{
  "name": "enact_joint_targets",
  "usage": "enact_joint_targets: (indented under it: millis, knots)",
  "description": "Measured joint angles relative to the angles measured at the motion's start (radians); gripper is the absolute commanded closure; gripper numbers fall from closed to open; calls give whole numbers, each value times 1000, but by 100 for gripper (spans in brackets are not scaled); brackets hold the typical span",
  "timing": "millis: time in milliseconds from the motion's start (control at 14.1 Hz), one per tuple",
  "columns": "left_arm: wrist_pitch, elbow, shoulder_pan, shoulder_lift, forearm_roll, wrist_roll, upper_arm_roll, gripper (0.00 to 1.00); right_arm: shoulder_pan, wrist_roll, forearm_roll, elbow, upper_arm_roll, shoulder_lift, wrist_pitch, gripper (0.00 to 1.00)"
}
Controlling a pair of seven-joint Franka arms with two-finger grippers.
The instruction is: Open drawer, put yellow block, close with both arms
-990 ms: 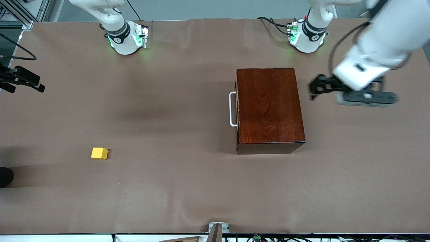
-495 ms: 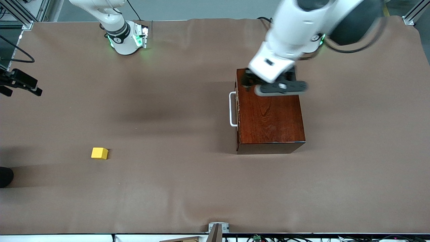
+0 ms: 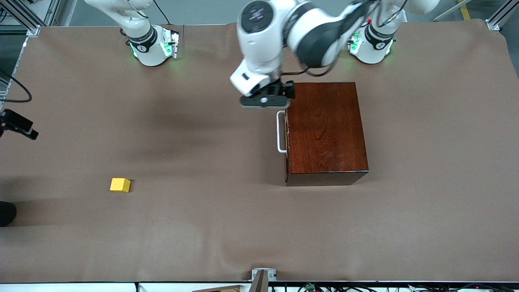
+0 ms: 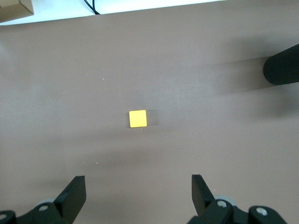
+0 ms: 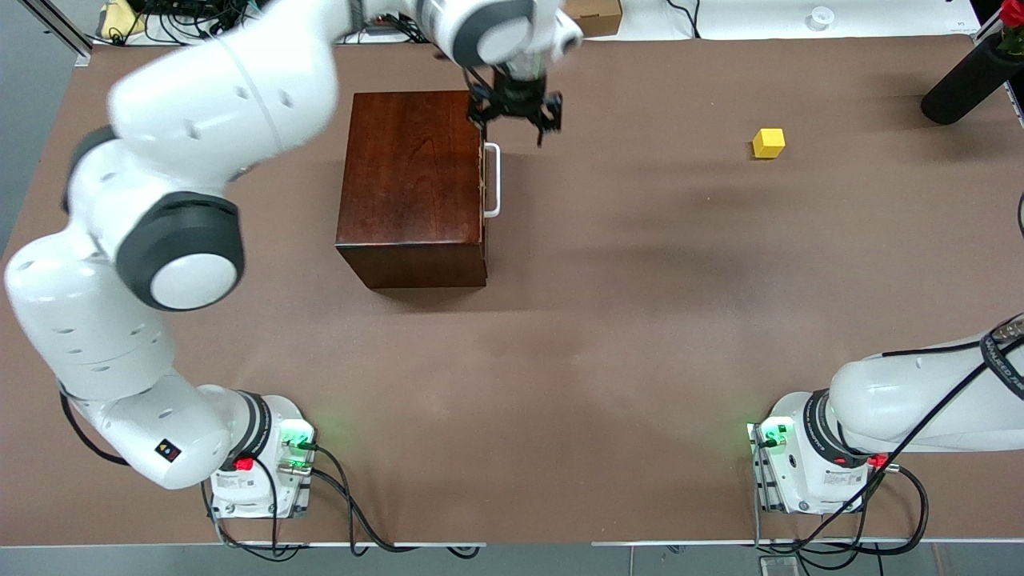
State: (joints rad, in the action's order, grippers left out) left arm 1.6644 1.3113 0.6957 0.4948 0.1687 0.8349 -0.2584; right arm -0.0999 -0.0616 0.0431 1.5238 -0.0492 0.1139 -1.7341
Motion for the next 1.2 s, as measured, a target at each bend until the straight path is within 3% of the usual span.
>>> enact_joint_targets:
  millis: [495,707,1202]
  knots:
    - [82,-8,35,139,28,118,38,0,-28,-1,-1,2,2,181,-59,0]
    - [91,-13,60,169,28,126,75,0,-19,-1,-1,0,13,267,-86,0]
    - [107,-14,71,214,109,109,80,0,5,-1,43,-4,21,456,-163,0]
